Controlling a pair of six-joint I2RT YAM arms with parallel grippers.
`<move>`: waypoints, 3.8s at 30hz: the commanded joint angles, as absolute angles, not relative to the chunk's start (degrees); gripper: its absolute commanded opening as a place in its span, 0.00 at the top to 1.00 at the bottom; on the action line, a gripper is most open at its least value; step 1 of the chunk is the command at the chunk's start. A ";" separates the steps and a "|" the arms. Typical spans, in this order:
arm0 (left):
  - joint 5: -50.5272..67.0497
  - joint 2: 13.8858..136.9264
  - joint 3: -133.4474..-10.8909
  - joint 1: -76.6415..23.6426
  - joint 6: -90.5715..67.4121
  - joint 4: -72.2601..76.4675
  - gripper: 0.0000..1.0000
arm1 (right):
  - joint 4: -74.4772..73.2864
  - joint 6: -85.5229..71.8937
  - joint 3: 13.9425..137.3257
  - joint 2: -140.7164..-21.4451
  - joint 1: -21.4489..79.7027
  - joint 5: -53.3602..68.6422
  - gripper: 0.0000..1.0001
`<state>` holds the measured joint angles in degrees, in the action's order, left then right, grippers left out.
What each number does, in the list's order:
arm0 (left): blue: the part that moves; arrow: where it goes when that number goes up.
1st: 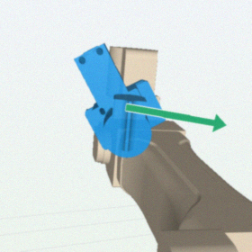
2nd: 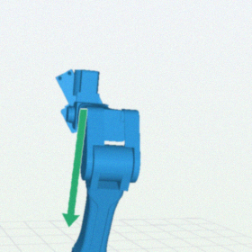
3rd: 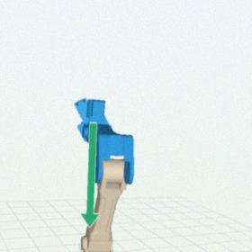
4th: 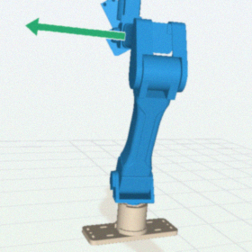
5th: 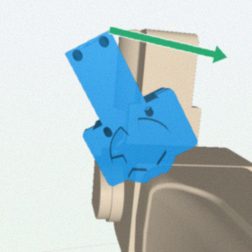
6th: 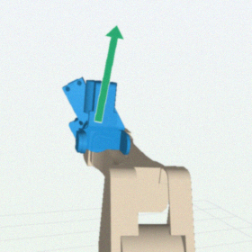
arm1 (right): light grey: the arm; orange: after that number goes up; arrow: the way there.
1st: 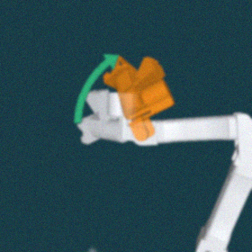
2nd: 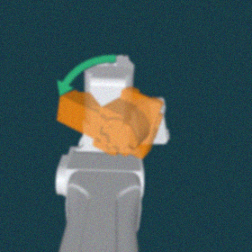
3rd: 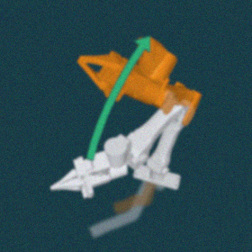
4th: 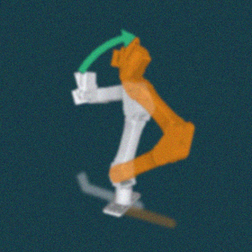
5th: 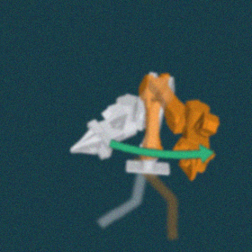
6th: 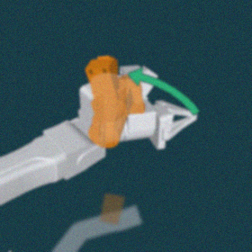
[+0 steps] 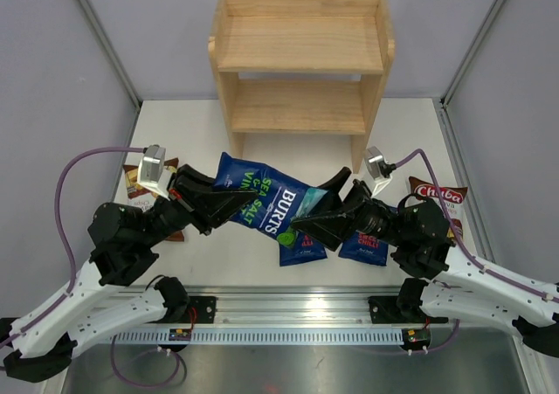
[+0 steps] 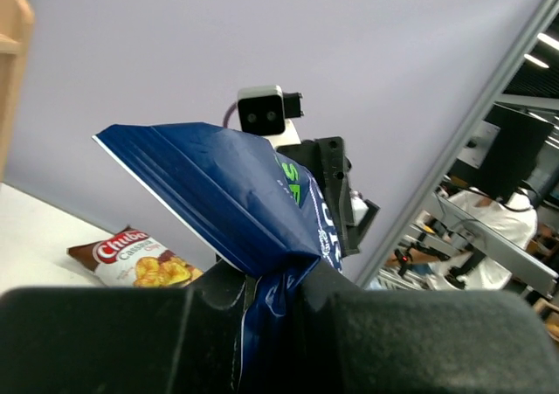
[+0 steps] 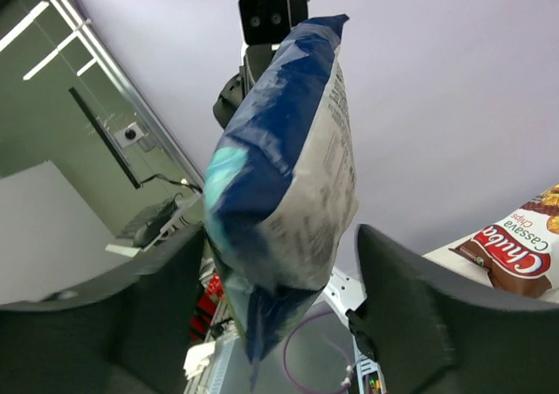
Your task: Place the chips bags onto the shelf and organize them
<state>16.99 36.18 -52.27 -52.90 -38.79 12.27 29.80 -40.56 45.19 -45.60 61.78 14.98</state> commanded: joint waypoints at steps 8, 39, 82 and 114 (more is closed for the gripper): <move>12.56 33.84 -51.16 -52.91 -33.40 13.43 1.00 | 32.08 -46.14 44.21 -46.31 61.88 4.93 0.08; -45.17 36.48 -75.41 -52.73 -29.62 -46.57 0.01 | 14.94 -48.34 48.94 -44.55 61.70 -33.54 0.87; -48.08 18.28 -51.42 -52.73 -24.79 -46.32 0.01 | 0.88 -41.92 151.34 -131.91 50.80 -61.79 0.82; -48.69 19.69 -51.68 -52.73 -25.75 -47.72 0.01 | -5.62 -33.50 148.88 -126.91 47.55 -50.11 0.32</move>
